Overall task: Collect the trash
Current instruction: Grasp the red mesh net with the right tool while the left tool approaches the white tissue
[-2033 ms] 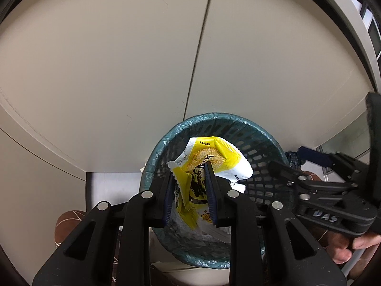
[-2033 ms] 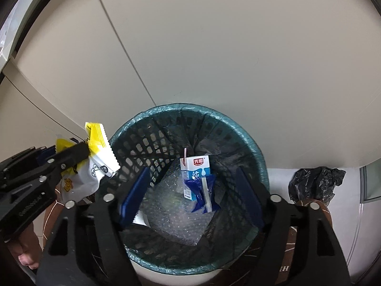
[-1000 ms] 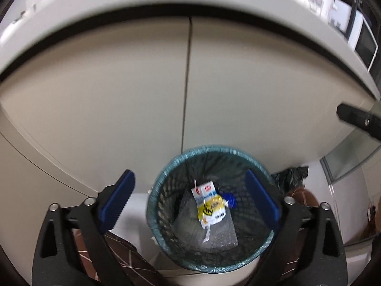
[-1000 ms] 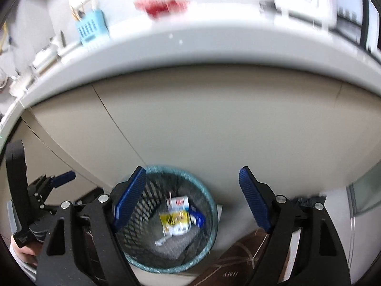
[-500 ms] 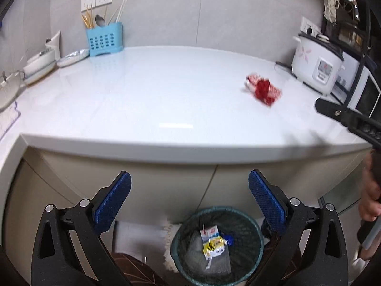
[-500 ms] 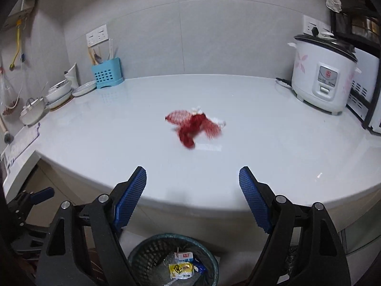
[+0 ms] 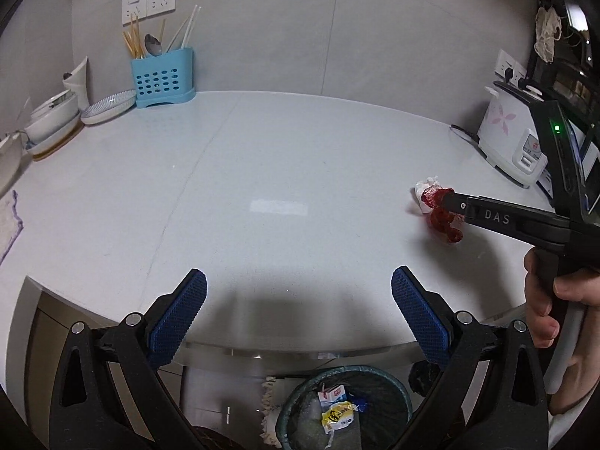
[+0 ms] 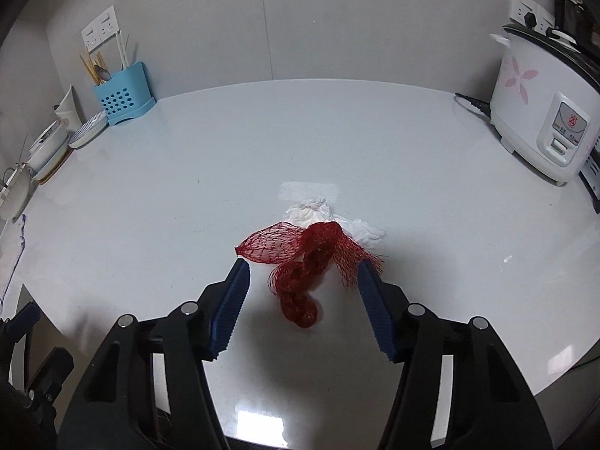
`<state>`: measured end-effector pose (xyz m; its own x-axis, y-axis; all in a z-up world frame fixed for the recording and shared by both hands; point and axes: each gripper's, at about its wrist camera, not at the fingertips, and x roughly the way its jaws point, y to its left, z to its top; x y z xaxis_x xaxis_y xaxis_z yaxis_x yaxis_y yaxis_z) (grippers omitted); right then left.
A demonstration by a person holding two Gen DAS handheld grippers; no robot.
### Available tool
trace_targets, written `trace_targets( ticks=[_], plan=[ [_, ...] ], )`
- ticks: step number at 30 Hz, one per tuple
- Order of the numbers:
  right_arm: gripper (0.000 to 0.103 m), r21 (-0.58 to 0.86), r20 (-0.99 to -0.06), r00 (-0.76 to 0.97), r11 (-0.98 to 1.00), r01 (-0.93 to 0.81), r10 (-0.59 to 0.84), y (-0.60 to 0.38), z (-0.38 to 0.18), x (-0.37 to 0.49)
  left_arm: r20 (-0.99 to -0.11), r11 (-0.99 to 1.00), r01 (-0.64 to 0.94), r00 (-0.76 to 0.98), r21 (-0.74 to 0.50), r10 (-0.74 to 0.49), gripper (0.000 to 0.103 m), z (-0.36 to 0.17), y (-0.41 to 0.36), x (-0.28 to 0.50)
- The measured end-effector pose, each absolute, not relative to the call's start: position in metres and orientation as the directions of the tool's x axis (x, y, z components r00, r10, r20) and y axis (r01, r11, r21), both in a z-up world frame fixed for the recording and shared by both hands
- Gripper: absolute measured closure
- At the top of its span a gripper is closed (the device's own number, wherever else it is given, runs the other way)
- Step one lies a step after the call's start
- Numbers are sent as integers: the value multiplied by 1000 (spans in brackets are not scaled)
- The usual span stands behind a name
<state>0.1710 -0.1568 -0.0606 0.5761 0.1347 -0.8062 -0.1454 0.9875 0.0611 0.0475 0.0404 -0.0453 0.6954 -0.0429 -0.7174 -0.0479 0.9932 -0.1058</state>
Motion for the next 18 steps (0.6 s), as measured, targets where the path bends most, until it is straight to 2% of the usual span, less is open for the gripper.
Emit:
trace_targets(
  ticks=[6,10,18],
  plan=[
    [66,73,-838,528,988,-135,134,-153,-81,186,-730,994,-47,683,-102,-43,6,-53,40,54],
    [86,99,-846,511,987,-128,152,-157,-87,186,-730,995,-45,682,-94,-38,6,-52,34,52],
    [90,116,-819,546,983,-143,176,-173,-72,168,-723,996,-37,690,-77,-31,6,-44,28,53]
  ],
)
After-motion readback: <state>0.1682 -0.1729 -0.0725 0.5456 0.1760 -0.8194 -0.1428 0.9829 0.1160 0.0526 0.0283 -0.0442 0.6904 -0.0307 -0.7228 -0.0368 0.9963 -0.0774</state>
